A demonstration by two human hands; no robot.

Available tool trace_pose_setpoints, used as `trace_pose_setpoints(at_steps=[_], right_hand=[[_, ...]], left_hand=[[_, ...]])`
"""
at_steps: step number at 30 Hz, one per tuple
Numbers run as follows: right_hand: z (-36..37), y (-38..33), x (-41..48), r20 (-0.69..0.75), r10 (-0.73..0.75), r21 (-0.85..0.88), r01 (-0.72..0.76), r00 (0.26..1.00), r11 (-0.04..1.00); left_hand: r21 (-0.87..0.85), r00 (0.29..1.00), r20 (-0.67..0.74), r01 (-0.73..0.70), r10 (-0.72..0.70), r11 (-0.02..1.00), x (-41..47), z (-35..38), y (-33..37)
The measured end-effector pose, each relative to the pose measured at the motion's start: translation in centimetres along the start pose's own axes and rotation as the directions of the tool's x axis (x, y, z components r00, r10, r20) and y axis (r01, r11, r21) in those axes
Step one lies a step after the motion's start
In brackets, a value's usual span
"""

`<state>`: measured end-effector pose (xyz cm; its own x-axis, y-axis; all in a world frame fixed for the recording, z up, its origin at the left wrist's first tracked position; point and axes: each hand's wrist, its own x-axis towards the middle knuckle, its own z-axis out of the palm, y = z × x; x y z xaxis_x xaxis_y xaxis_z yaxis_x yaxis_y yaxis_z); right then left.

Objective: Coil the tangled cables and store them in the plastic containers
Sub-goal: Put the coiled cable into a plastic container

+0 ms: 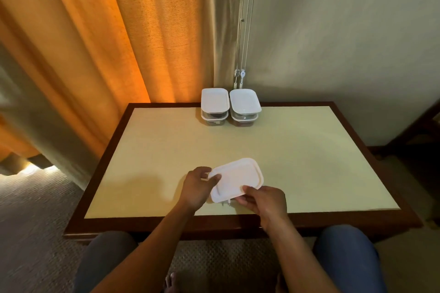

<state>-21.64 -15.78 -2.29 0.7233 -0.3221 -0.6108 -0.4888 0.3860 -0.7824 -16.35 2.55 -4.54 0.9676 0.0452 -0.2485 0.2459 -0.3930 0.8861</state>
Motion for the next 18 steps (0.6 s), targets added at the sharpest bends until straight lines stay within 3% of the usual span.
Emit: trace_pose_setpoints(at_steps=[3,6,9,13,18], right_hand=[[-0.6,-0.1,0.0,-0.003,0.006,0.026,-0.006,1.0,1.0],[-1.2,-0.1,0.2,-0.055,-0.042,0.003,0.043,0.998,0.999],[-1.5,0.3,0.5,-0.121,-0.143,-0.234,0.111,0.982,0.966],[-1.4,0.3,0.0,-0.118,-0.304,-0.628,0.166,0.945,0.761],[-2.0,-0.4,0.7,-0.095,-0.381,-0.791,0.162,0.92,0.589]], left_hand=[[0.013,0.998,0.028,-0.057,0.057,0.998,-0.9,0.2,0.1],[0.24,0.974,0.179,-0.177,0.136,0.955,-1.8,0.6,-0.7],[0.349,0.952,0.246,-0.264,0.184,0.899,-2.5,1.4,-1.4],[0.344,0.964,0.129,-0.264,0.233,0.901,-2.4,2.1,-1.7],[0.201,0.974,0.083,-0.222,0.209,0.954,-1.9,1.4,-1.1]])
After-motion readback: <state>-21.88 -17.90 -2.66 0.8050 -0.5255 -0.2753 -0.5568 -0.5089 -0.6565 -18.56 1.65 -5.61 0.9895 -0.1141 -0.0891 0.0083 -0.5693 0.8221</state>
